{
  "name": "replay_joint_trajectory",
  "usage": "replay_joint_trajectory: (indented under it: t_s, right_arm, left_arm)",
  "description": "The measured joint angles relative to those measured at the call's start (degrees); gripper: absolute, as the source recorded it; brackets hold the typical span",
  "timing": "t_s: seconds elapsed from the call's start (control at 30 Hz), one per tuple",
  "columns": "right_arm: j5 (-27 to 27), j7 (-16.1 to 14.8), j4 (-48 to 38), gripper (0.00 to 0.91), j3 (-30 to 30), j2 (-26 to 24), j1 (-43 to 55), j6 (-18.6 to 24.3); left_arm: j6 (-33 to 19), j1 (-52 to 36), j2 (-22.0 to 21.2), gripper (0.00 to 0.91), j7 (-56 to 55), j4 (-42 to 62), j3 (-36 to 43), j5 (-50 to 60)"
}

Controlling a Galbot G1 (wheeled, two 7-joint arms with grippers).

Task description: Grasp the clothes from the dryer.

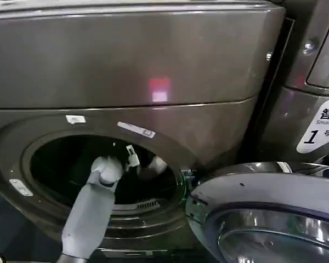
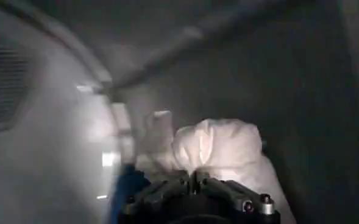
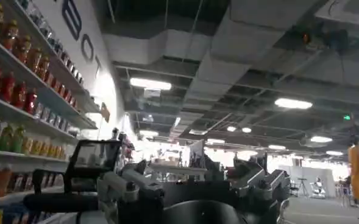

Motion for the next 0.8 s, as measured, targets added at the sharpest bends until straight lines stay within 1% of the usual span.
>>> replay_joint_trajectory:
  t_s: [0.17,0.4,0.57,0.8]
  right_arm:
    - [0.47,0.35,0.22,0.907,-0.07,0.14,-0.22,-0.01]
    - [0.47,0.78,0.2,0.907,0.27,0.17,-0.55,1.39]
    - [0.5,0.87,-0.07,0.907,0.74,0.19,-0.99,2.05]
    - [0.57,0.85,-0.01,0.907,0.58,0.59,-0.97,2.77]
  left_arm:
    - [4.41,2.05,-2.45,0.0,-13.96,-3.75,-0.65,-7.43]
    - [6.88,5.65,-6.09,0.0,-29.52,-7.4,-1.34,-17.22]
    - [8.23,8.03,-7.57,0.0,-35.79,-8.95,-1.63,-21.42]
    - [9.39,9.92,-8.27,0.0,-39.69,-9.9,-2.34,-24.77]
